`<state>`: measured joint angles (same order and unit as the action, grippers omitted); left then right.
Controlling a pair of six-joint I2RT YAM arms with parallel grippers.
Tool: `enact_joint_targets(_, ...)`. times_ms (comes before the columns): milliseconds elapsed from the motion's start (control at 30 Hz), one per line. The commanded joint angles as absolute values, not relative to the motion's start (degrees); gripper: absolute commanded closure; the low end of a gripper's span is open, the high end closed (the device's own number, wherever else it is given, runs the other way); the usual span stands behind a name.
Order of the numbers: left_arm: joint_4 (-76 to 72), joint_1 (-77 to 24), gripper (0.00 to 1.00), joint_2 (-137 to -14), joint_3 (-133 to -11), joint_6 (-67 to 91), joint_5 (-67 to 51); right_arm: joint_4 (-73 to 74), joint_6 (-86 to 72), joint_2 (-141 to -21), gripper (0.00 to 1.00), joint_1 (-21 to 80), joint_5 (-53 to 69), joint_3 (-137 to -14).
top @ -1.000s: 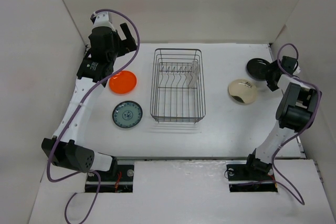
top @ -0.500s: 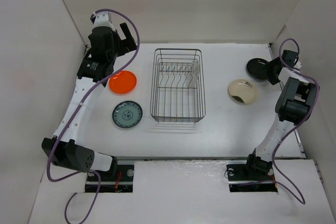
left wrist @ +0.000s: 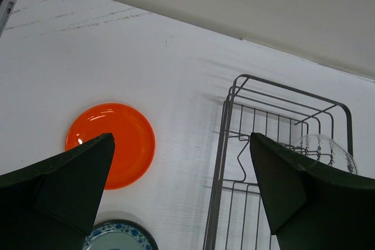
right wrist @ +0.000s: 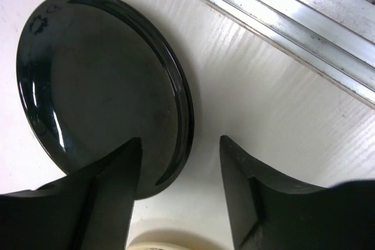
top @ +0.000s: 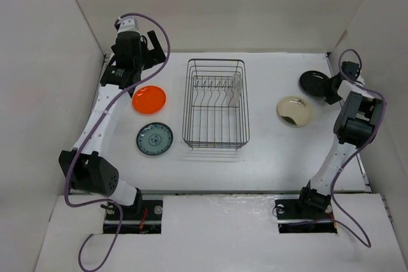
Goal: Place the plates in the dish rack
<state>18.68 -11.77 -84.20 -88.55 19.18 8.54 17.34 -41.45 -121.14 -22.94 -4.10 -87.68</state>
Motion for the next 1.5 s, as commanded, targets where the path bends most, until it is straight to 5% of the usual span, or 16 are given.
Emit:
enact_joint_targets(0, 16.61, -11.6, 0.0, -83.06, -89.3, 19.78, 7.99, 19.95, -41.84, -123.13, 0.4, -23.12, -5.27, -91.05)
enact_joint_targets(500, 16.61, -11.6, 0.0, -82.53, -89.3, 19.25, 9.05, 27.85, -41.84, -127.79, 0.62, -23.12, -5.97, -98.44)
enact_joint_targets(667, 16.61, -11.6, 0.0, -82.0, -89.3, 19.25, 10.1, 29.79, -41.84, -128.32, 0.89, -23.12, -6.5, -99.05)
enact_joint_targets(800, 16.61, -11.6, 0.0, -82.0, -89.3, 19.25, 10.11, 31.11, -41.84, -128.93, 1.0, -23.12, -7.03, -99.76)
enact_joint_targets(1233, 16.61, -11.6, 0.0, -81.47, -89.3, 19.25, 9.58, 25.5, -38.77, -114.89, 1.0, -21.36, -6.06, -95.63)
enact_joint_targets(1467, 16.08, -11.6, 0.0, -80.95, -88.77, 19.25, 6.95, 27.77, -34.01, -100.83, 1.0, -16.08, -19.14, -92.56)
